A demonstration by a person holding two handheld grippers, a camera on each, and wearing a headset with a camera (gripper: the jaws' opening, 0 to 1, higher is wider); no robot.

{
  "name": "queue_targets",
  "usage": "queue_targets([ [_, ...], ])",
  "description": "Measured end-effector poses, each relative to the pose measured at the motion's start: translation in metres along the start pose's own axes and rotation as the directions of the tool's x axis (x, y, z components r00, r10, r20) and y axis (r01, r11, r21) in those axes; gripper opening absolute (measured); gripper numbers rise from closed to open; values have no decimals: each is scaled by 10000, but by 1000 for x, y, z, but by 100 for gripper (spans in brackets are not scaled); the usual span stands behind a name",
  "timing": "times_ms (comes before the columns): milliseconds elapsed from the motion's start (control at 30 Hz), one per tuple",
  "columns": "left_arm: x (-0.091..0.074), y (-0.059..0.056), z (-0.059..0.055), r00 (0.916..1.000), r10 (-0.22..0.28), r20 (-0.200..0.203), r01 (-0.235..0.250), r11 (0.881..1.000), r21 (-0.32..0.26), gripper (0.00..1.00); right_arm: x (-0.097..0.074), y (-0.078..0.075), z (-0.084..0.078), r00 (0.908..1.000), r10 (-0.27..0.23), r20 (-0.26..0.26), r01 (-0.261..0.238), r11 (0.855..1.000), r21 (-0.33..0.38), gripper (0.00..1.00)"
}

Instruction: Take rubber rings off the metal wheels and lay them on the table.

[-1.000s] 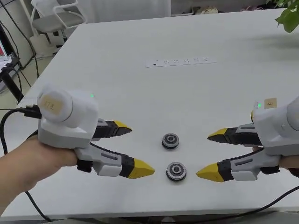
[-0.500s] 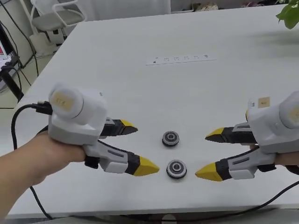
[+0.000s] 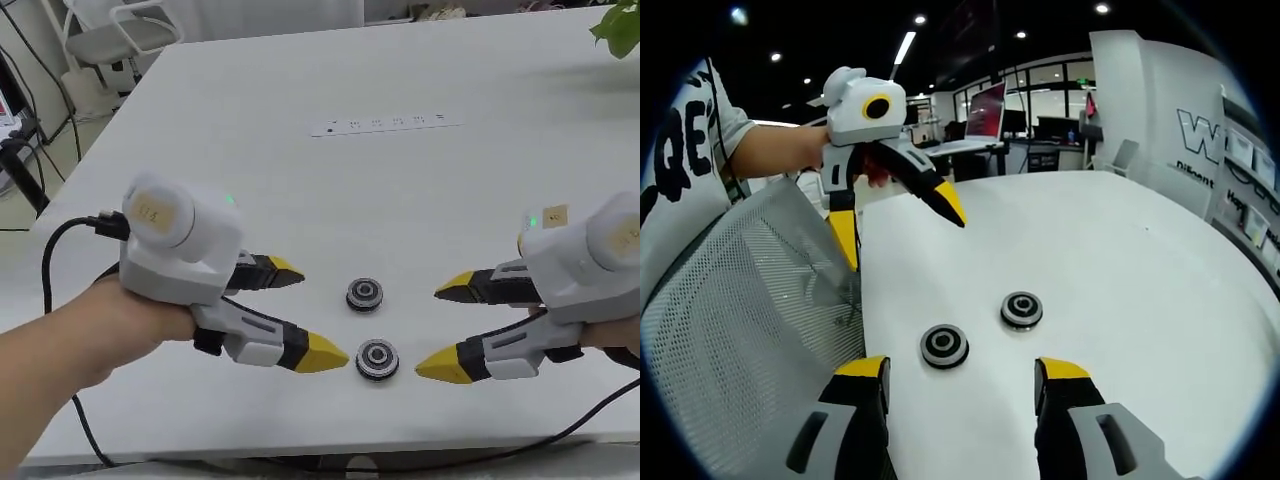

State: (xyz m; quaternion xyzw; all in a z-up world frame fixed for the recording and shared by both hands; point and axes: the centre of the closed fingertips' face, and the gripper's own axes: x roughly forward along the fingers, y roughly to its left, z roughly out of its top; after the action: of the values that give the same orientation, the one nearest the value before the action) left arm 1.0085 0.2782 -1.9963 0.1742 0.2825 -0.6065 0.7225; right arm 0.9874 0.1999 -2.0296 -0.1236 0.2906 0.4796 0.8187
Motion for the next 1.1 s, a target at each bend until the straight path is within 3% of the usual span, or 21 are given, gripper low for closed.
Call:
queue_targets([
  [567,18,-3,-12,9977,-377,-555,382,9992,83,59,12,0,-13,9983,314,-492,-325,9992,-215,49],
  [1100,33,-2,-12,9961,-543,-698,562,9981,247,52,20,0,-10,9970,590,-505,-604,9978,-269,45],
])
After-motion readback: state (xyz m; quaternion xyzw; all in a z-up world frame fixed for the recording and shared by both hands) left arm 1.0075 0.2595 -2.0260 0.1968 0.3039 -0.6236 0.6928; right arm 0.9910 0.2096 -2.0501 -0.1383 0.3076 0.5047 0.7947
